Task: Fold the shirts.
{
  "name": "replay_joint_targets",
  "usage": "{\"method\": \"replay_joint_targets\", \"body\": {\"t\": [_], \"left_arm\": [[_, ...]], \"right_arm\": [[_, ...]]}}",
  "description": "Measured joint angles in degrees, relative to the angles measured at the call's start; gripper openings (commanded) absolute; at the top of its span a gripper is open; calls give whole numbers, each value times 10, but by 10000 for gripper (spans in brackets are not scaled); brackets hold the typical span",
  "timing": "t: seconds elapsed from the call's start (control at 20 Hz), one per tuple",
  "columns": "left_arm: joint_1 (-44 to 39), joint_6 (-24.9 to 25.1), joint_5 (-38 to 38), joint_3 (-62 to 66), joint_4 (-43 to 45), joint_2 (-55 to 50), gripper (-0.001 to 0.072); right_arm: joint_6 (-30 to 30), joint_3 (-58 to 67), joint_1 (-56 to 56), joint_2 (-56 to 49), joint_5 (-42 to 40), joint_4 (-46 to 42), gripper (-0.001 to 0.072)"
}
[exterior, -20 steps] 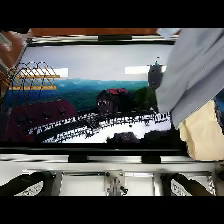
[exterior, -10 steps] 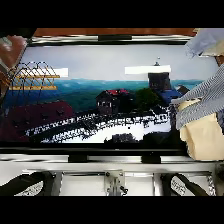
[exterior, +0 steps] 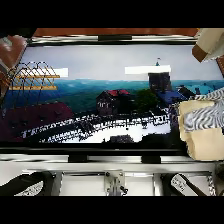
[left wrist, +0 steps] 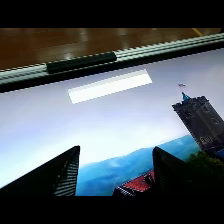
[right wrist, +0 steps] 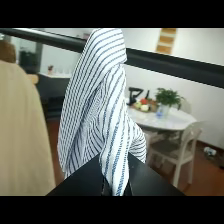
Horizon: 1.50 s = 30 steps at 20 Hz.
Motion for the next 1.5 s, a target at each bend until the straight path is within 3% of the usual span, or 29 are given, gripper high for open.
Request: {"method": "replay_joint_targets", "body": {"t": [1.5], "left_arm": [[0,-1,2,0,0,0,528]], "right_arm": [[19,0,-119,-3,-101,-59,72]]}}
